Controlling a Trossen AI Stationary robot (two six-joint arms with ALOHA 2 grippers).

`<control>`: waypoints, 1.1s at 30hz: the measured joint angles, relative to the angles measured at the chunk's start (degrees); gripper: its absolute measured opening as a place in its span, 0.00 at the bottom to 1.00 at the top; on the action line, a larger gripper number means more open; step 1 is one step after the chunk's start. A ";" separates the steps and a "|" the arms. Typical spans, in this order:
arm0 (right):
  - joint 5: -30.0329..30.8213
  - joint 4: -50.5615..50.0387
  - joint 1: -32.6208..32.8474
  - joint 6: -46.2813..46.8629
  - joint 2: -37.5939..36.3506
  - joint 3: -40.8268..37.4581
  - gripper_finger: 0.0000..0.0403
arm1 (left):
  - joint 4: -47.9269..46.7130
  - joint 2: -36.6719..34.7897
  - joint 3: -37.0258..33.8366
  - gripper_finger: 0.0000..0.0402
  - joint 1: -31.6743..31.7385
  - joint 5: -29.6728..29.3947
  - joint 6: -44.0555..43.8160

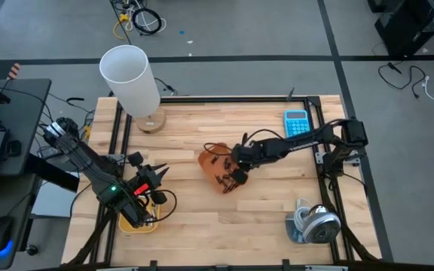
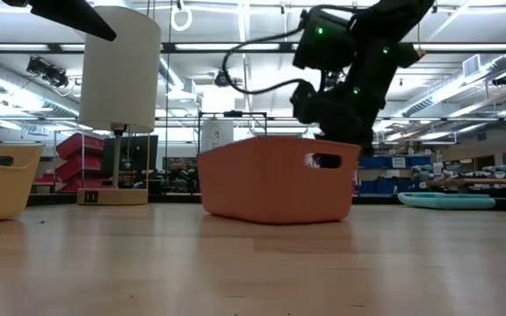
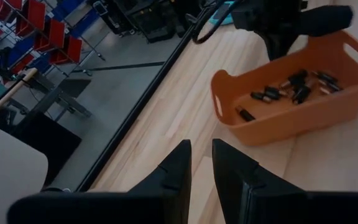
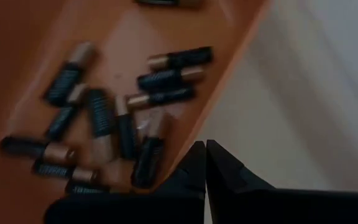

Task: Sort batteries
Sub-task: Move the orange bin to the right side of the yellow bin

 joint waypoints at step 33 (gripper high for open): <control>8.23 17.16 8.64 3.41 0.91 -4.16 0.00 | 44.45 0.89 -2.40 0.15 2.75 13.08 38.86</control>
